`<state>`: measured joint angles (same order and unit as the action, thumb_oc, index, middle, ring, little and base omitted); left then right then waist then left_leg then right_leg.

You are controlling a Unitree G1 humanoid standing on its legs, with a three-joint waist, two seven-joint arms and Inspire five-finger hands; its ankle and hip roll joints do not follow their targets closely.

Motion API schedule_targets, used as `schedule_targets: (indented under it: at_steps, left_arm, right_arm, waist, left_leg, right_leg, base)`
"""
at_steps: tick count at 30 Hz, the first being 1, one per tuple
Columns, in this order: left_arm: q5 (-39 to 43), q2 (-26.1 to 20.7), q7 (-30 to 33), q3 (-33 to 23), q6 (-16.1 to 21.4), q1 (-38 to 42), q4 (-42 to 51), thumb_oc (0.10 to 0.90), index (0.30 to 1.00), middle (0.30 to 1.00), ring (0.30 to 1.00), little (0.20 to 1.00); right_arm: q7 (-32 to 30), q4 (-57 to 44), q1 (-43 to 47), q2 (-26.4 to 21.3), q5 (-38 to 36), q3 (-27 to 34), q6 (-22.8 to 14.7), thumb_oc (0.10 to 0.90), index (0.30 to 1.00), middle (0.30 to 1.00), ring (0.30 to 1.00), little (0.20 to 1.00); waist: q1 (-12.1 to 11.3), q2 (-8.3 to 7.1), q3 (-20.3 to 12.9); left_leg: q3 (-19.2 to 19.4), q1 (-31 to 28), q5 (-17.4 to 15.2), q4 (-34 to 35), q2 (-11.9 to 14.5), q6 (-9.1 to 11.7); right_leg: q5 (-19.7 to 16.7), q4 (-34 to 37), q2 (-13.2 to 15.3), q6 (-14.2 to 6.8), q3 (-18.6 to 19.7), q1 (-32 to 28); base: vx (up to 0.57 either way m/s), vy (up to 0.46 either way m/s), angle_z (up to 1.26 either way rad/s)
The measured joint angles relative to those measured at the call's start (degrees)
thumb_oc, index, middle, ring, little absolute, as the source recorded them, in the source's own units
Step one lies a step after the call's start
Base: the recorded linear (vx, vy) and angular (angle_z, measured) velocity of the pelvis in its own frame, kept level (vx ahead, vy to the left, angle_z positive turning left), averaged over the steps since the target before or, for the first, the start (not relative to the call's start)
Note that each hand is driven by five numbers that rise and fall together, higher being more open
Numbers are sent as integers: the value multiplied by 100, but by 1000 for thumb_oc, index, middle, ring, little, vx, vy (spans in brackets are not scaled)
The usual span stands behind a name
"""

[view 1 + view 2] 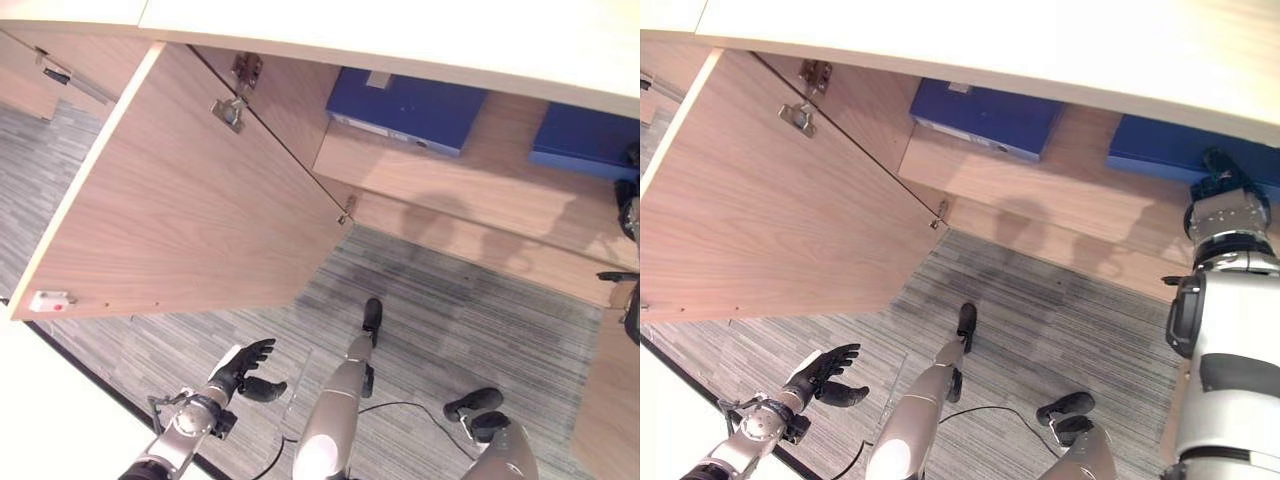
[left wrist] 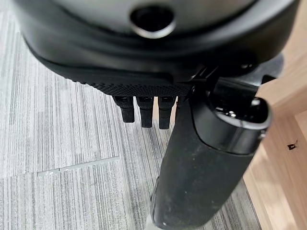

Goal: Put the empty folder in the office cabinet

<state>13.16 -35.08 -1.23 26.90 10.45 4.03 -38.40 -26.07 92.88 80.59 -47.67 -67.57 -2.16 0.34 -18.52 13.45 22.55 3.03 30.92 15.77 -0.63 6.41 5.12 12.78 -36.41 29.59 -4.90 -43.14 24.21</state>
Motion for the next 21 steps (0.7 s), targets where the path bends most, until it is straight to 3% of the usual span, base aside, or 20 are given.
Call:
schedule_targets:
  at_steps: [13,21]
  left_arm:
    - [4,-4,-198,-21,-5,-13,-15,800,900,900,900,900]
    - [-1,6,-201,-22,-46,25,-141,800,900,900,900,900]
  right_arm:
    - [222,161,81,-80,218,-373,136,800,900,900,900,900]
    - [593,164,-183,-52,-14,142,56,800,900,900,900,900]
  waist:
    - [-18,43,-18]
    - [-49,51,-26]
  left_leg:
    - [24,-8,14,8,-49,-70]
    - [6,-233,67,-4,19,-83]
  right_leg:
    - [-52,-26,69,-3,38,40]
    - [-102,115,-94,-19,15,-249]
  base:
    - [31,6,0]
    - [3,-3,-1]
